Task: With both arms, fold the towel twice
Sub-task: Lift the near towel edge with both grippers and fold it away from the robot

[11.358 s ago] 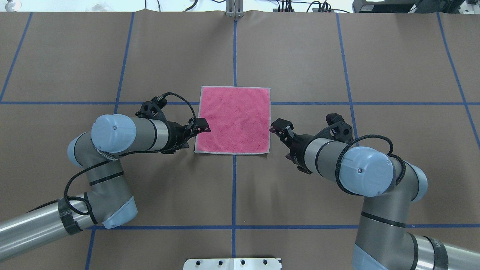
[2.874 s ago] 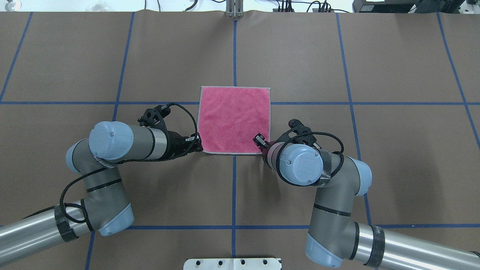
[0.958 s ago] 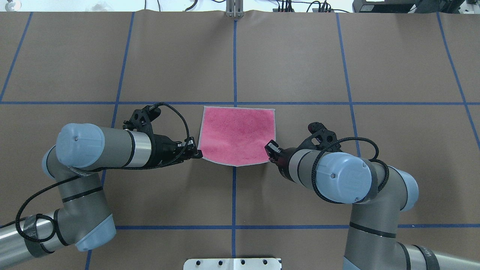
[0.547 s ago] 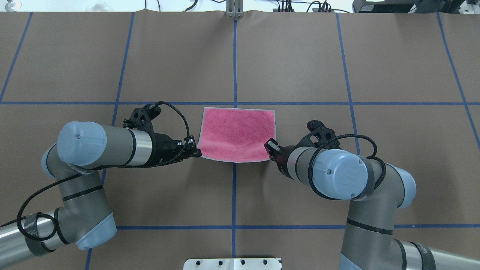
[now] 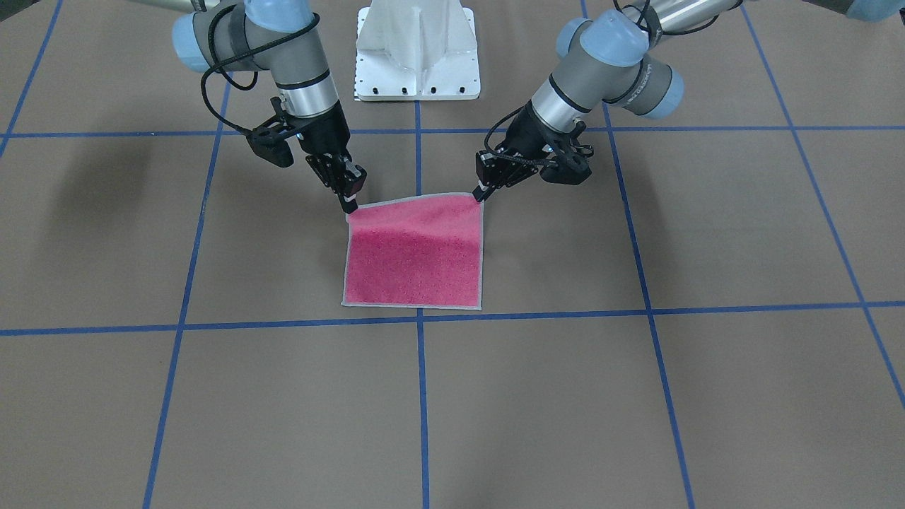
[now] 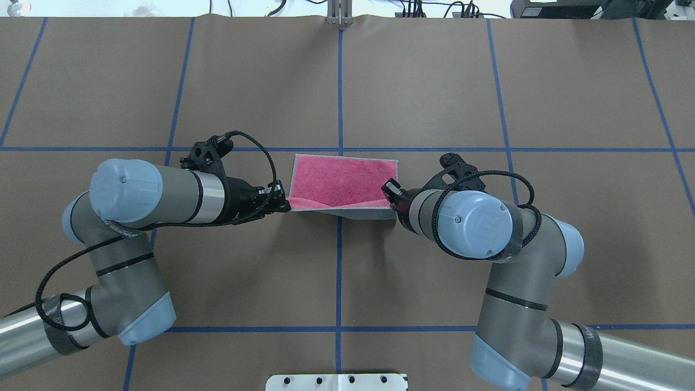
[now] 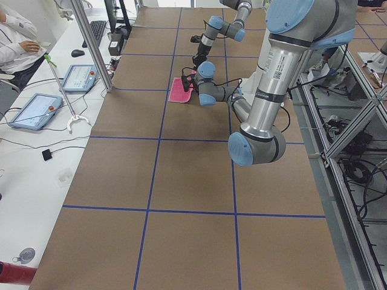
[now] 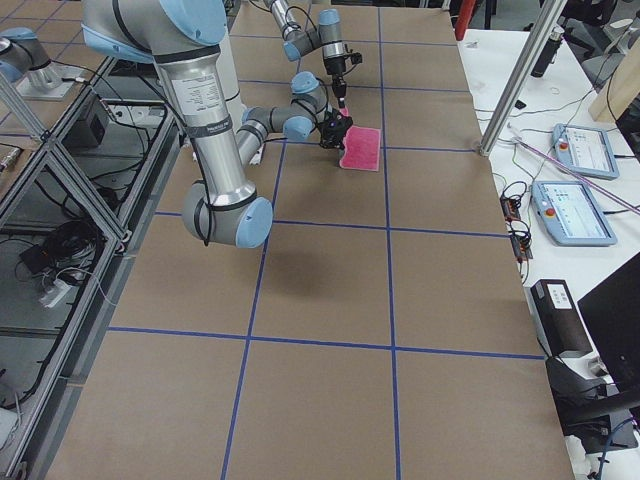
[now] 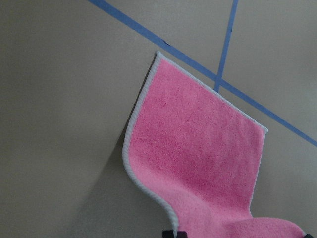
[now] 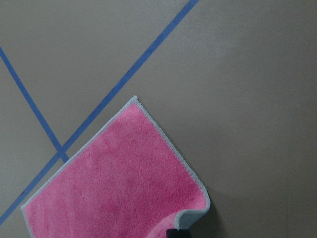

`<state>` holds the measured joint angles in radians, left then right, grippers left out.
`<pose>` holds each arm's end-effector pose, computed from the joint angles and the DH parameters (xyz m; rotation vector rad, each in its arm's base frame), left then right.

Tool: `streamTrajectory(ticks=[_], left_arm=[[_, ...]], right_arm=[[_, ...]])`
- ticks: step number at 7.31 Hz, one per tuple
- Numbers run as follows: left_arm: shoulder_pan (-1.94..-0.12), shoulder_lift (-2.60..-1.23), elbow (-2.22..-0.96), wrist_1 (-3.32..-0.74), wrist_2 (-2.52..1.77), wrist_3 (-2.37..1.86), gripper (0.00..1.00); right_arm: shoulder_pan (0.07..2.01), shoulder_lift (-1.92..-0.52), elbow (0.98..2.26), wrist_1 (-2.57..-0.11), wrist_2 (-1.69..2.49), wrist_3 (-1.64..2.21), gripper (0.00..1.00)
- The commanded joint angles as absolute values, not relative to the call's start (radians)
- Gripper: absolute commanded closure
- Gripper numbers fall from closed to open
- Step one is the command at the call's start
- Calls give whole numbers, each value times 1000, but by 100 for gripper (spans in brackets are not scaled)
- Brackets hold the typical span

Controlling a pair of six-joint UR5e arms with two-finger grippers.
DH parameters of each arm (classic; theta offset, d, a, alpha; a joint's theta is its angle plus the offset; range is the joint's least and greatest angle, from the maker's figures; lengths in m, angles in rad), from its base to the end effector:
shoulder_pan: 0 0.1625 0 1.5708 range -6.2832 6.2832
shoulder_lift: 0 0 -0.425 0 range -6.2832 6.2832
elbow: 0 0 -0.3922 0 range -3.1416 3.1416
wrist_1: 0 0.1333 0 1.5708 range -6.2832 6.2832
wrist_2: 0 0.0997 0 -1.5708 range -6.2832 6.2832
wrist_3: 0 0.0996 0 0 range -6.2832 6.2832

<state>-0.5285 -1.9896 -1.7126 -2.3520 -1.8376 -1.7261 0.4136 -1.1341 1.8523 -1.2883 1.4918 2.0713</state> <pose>0.4825 -0.4057 0.2669 0.0260 1.3607 -0.3972 -0.5041 -0.3754 0.2592 0.0298 -1.0387 0.8733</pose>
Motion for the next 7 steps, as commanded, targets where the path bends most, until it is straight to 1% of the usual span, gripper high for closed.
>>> streamTrajectory(ticks=[1,3,5,7], left_arm=[[-558,-2063,-1620,-2349,-1838,-1724,100],[-583,-2117,-1548,-2347,-1838,-1720,100],[-597,-2126,-1526,-2347,-1838,-1718,100],[-604,-2144,-1502,-2347,-1838,-1717,100]], right_arm=[[440,-1127,1839,-1289,1493,2048,100],[452,-1126,1826,-1289,1493,2033,100],[474,-1080,1751,-1287,1494,2029,100],[492,-1074,1743,-1287,1494,2028,100]])
